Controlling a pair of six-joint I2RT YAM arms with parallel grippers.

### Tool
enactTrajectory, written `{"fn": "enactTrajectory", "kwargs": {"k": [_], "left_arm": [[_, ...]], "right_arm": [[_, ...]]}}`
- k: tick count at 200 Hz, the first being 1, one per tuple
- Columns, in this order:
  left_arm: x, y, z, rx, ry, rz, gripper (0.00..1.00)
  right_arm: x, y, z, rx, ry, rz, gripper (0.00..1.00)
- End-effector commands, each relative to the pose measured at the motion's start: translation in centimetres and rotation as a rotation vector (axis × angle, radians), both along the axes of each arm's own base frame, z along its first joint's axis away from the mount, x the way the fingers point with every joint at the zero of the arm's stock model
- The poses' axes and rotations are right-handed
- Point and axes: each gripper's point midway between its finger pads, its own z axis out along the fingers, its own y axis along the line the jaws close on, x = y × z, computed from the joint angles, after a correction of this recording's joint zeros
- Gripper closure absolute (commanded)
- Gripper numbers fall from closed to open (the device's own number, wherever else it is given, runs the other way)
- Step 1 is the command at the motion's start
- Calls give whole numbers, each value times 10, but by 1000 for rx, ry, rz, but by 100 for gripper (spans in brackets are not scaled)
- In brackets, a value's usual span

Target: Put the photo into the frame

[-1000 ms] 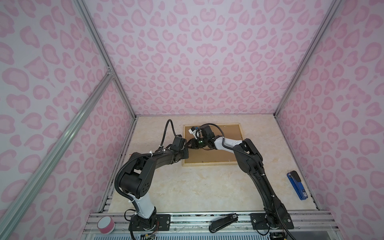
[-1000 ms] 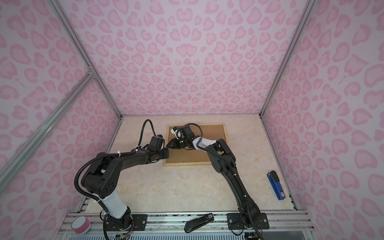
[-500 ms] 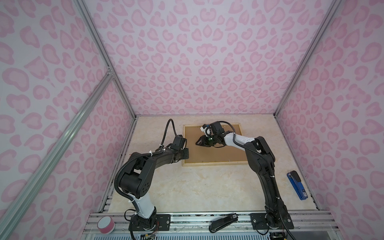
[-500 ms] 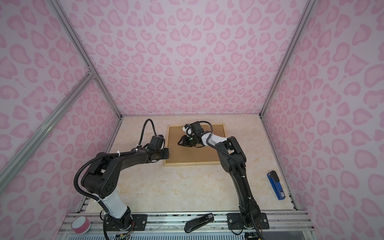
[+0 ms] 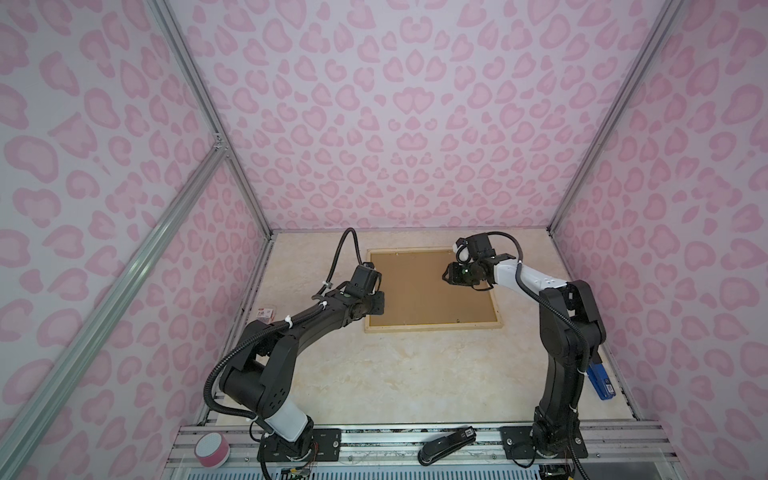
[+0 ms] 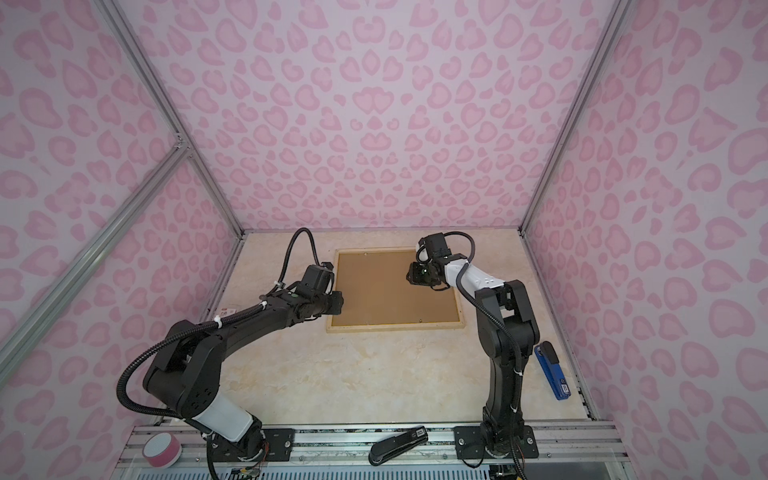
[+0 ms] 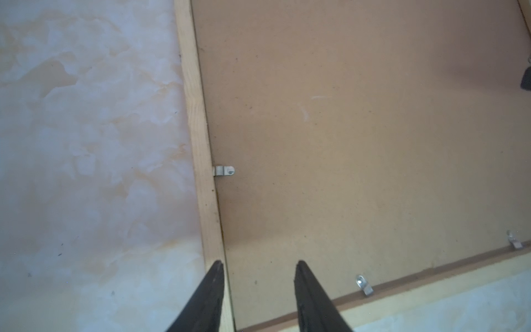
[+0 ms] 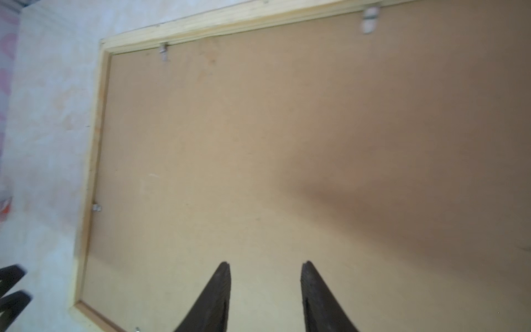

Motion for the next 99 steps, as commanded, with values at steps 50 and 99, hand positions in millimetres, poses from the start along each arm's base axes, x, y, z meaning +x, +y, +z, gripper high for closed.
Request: {"fn": "enactTrajectory", "kwargs": {"k": [50,99], "left_arm": [[-13,-26,20,129,-81,-75,53],[-22,-42,16,146,-76,-104,52]], "right_arm": [[-12,-110,-15,-424,79,-176,53],[-16,-135,-34,-415,130,-216,54]]}}
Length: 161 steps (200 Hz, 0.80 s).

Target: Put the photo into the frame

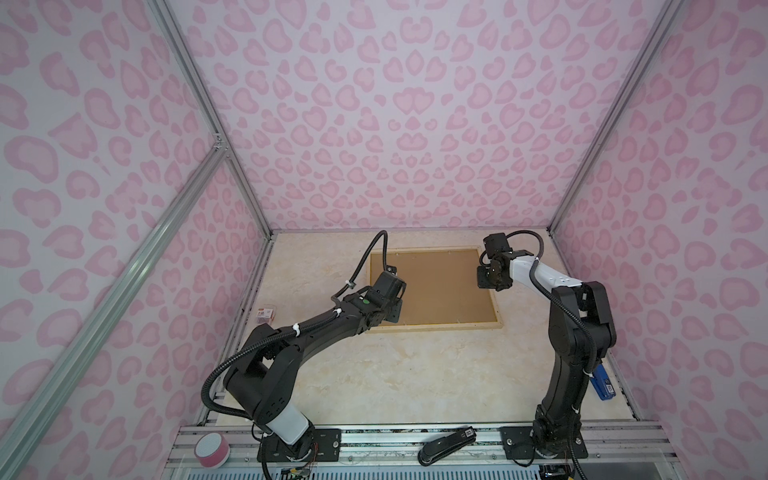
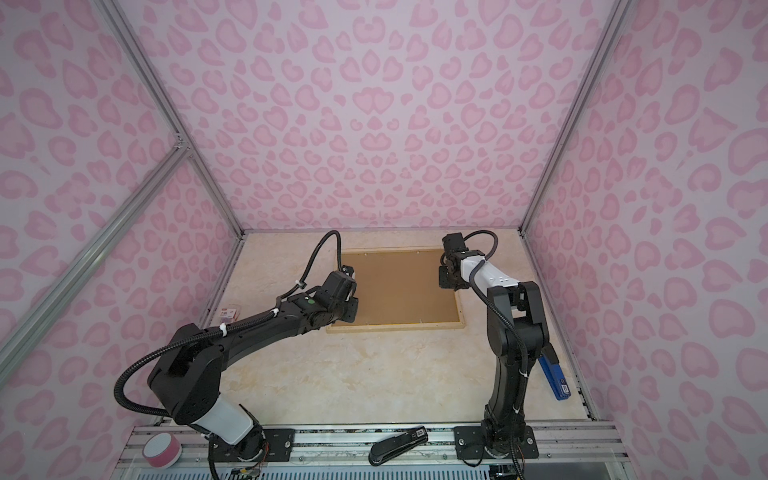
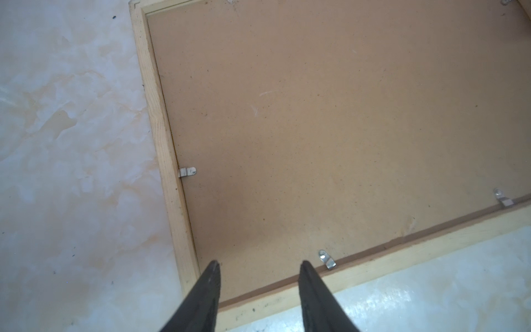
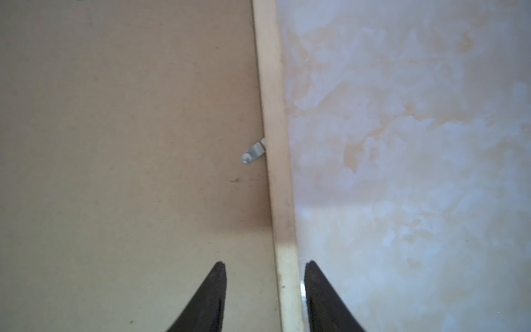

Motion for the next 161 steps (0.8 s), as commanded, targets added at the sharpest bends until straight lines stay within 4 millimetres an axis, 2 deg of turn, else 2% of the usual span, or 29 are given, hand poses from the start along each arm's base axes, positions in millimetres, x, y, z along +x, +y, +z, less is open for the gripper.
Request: {"fn": "enactTrajectory", "kwargs": {"k": [1,45,76,161], "left_arm": [[0,-4,0,15,-7,3,52],[-7,-15,2,10,-11,-6,54],[-10,-16,4,52,-30,-14,54],[-13,-23,6,110,-59,-55,54]], "right_arm": [[-6,-10,-13,-8,40,-4,54],[-4,-8,-25,35,60,7,60],[-3,-10,-31,44,69,1,64],[-5,-17,-35,42,87,-10,79]]}}
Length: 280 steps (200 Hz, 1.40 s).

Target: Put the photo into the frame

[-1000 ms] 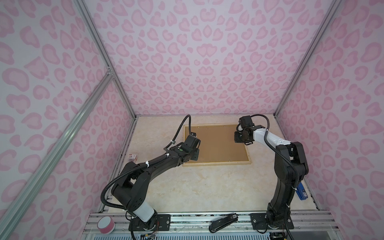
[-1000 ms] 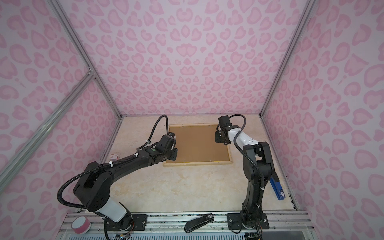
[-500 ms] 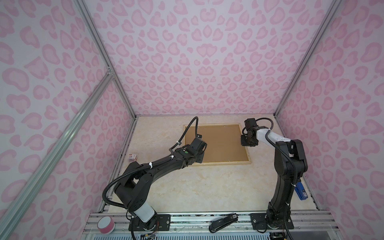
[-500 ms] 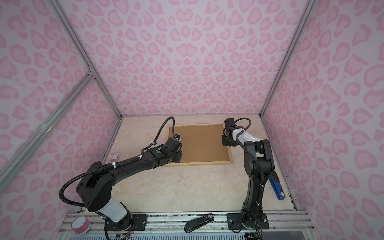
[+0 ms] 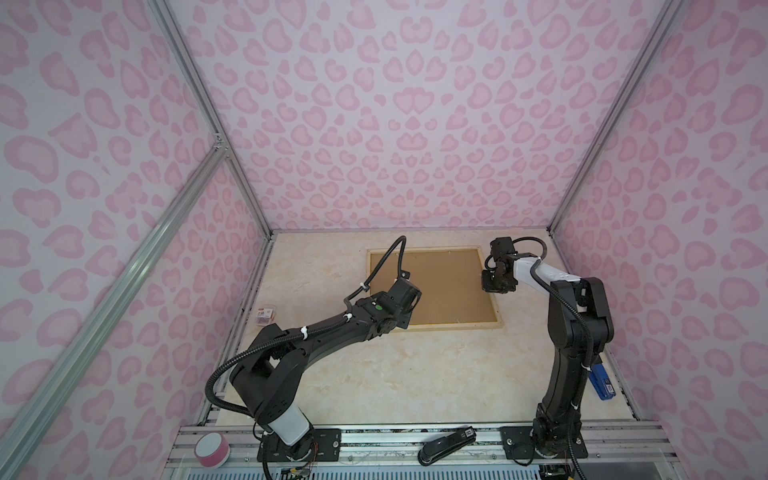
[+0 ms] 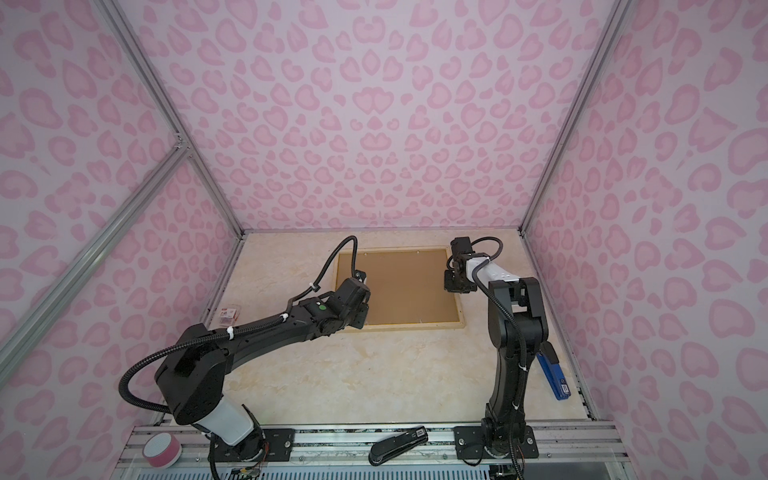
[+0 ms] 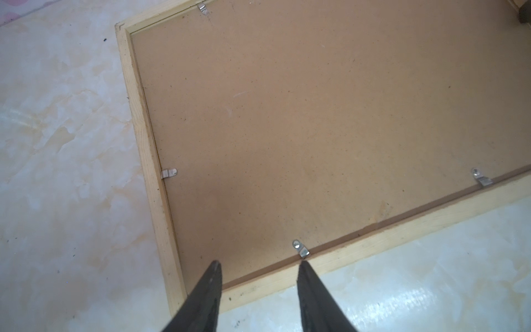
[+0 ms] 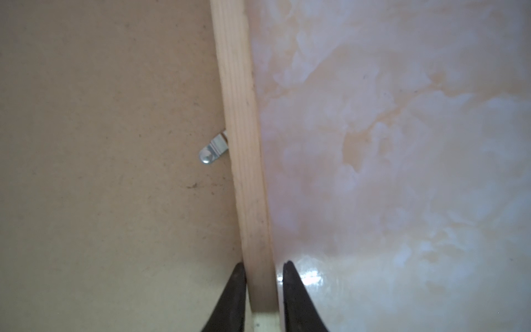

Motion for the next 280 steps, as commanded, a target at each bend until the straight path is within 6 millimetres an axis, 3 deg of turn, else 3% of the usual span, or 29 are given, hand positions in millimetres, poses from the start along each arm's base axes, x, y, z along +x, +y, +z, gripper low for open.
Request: {"fn": "enactTrajectory", "kwargs": {"k": [1,78,83,103,153,208,239,280], "left_arm": [[1,1,2,38,-18,-10,54],[-2,-14,-4,43,-41,-79,52],[-3,-15,-4,45,-45,-86,52],[-7,-23,-6,52,-71,-128,52],[-31,-53,-1,42,-168,-291,52],[-65,-79,21,-78,-331,-444,51],[-81,-97,20,-28,-448,-502,51],[-82,-112,21,63,-632,-469,52]], "right_arm": [[-4,-6,-7,-19,28,-1,79],[2,-3,21,-7,1,27,86],[11,-2,33,-6,-31,28,86],[11,-2,43,-10,-35,36,87],[12,-2,61,-13,-35,48,87],[13,-1,72,-10,-23,56,87],[8,0,78,3,-18,57,87],[4,3,86,24,-17,56,87]]}}
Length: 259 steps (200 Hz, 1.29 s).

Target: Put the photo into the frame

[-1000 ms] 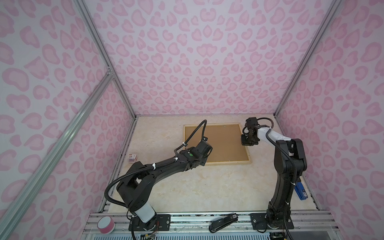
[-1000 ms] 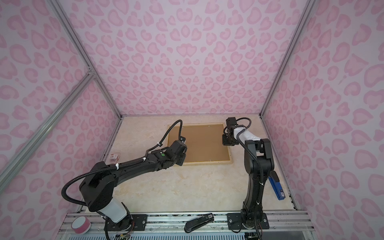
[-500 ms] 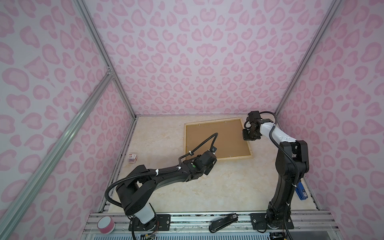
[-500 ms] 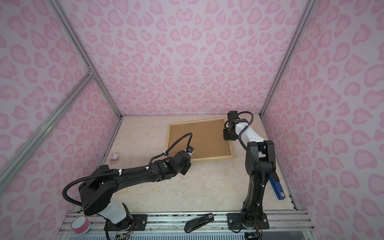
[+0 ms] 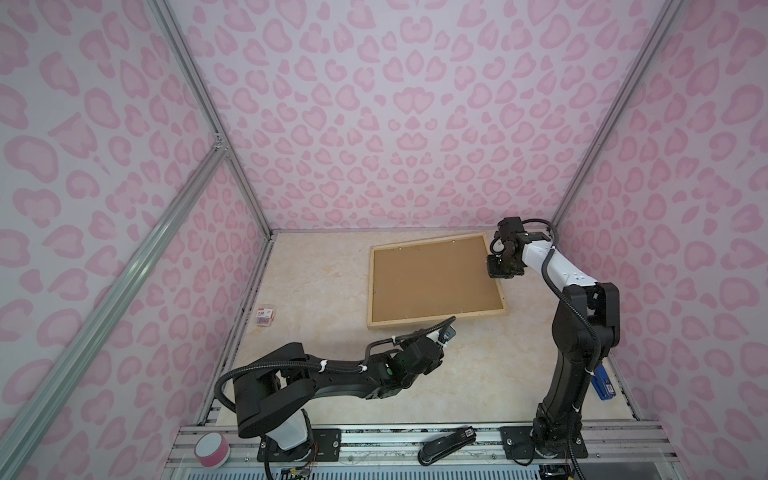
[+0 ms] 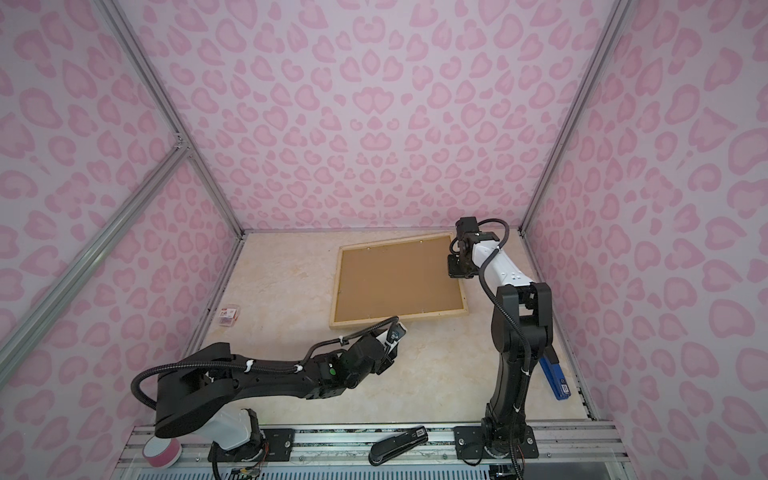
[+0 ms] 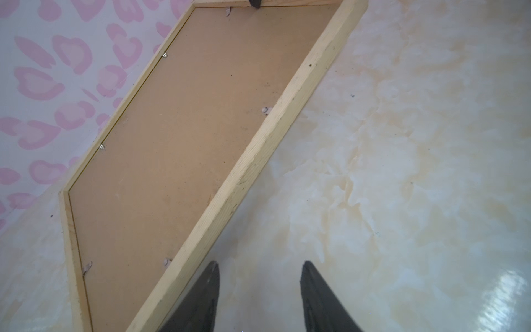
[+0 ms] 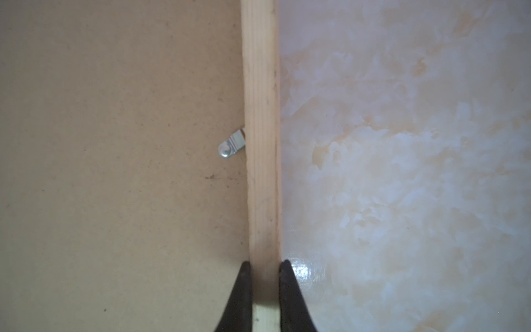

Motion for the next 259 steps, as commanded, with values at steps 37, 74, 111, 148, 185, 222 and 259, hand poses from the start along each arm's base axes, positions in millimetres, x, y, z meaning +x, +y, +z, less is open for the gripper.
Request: {"fn": "enactTrajectory", "kwargs": {"k": [37,74,111,148,185,222,259], "left_arm": [[23,-22,22,-31,-291,104,53],[26,-38,13,27,-355,93,53],[34,-42,-1,126,-410,116,53],[38,-43,-10,173,-433,124,54],[40,-49,-22,259,-473,98,56],[43,-55,-22,284,-514,80,59],[52,-57,-19,299,-551,96,63]], "right_arm": [[-3,6,20,41,-15,-11,88],[-9,8,26,42,-14,-7,88],[-11,7,31,37,-20,-8,88],[-14,8,30,38,-15,-4,89],[-17,8,33,37,-18,-1,89],[-20,8,35,36,-18,3,89],[-22,8,33,37,-15,4,89]]}}
